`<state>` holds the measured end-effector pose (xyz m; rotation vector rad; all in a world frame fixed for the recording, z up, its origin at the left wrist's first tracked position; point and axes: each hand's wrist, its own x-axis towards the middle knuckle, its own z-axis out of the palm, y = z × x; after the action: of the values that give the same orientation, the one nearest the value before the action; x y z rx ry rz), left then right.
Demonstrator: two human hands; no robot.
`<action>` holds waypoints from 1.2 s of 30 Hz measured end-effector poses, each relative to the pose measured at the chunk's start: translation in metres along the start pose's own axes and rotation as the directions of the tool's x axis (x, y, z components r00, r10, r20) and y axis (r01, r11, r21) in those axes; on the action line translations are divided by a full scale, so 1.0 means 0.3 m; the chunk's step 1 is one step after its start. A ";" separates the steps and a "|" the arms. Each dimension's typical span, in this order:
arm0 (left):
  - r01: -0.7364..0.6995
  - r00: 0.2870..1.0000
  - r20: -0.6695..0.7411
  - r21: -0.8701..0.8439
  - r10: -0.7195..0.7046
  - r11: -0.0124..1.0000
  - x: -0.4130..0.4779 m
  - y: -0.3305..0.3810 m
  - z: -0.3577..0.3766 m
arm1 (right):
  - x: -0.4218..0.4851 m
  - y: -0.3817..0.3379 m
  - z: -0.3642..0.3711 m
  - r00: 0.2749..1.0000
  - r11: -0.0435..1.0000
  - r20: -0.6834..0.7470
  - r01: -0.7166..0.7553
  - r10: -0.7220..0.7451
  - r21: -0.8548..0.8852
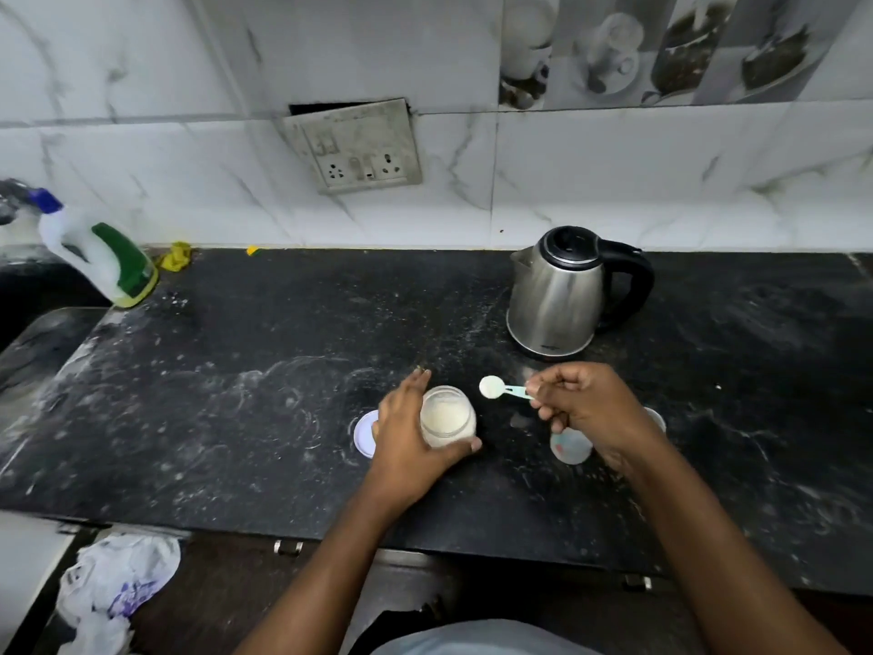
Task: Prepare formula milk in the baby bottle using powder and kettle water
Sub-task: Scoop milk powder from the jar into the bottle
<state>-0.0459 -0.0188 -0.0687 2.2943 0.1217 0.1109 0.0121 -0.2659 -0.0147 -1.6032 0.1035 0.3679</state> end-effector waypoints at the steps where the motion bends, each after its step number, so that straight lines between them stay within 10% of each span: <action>1: -0.120 0.988 -0.096 -0.001 0.120 0.993 -0.009 0.034 0.003 | -0.015 -0.004 -0.034 1.000 1.000 -0.025 0.014 -0.014 0.008; 7: -0.539 0.828 -0.239 -0.090 0.507 0.838 -0.016 0.230 0.151 | -0.107 0.023 -0.240 0.982 0.999 -0.185 0.036 -0.032 0.017; 17: -0.140 0.952 0.243 -0.187 0.184 0.972 0.030 0.241 0.430 | -0.183 0.142 -0.358 0.947 0.999 -0.320 0.002 0.012 0.045; 36: -0.136 0.953 0.240 -0.196 0.182 0.971 0.064 0.203 0.480 | -0.147 0.244 -0.288 0.904 0.978 -0.402 0.066 -0.142 -0.196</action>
<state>-0.0066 -0.1632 -0.1179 2.1162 -0.2016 -0.0903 -0.0358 -0.3633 -0.0696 -1.8381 0.3159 -0.0564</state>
